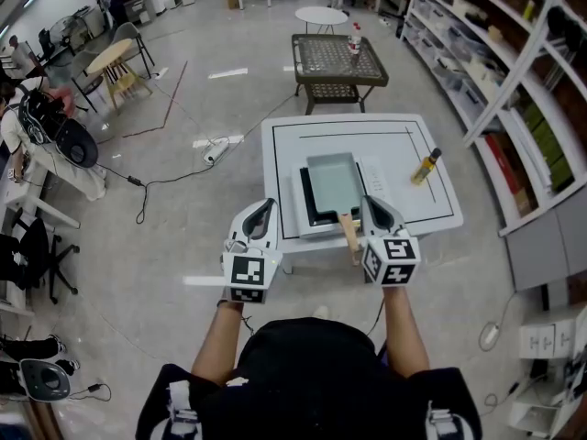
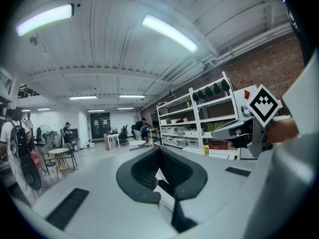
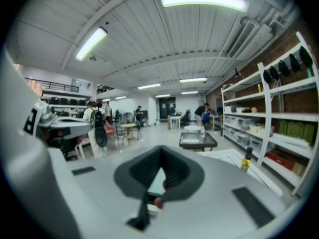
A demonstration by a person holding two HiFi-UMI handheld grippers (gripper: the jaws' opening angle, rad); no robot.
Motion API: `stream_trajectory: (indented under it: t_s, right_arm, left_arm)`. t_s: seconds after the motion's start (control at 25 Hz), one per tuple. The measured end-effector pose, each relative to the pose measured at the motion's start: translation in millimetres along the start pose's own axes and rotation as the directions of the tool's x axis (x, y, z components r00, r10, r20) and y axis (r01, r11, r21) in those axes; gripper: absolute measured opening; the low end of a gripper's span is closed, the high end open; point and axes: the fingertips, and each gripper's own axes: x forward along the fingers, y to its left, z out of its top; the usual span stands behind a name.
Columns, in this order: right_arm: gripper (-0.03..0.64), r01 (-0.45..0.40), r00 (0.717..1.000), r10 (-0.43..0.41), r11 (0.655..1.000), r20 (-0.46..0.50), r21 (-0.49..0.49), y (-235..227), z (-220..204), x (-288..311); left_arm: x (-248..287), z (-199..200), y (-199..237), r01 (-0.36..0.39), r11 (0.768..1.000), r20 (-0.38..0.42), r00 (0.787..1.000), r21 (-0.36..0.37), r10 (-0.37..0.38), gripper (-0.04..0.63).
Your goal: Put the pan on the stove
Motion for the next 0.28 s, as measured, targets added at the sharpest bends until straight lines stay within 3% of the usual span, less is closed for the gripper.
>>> stream_trajectory:
  t_s: [0.28]
  right_arm:
    - [0.034,0.0,1.0,0.0,1.0,-0.012,-0.001,0.6,-6.9,0.2]
  left_arm:
    - [-1.0,-1.2,0.1,-0.001,1.0,0.001,1.0,0.002,0.001,0.021]
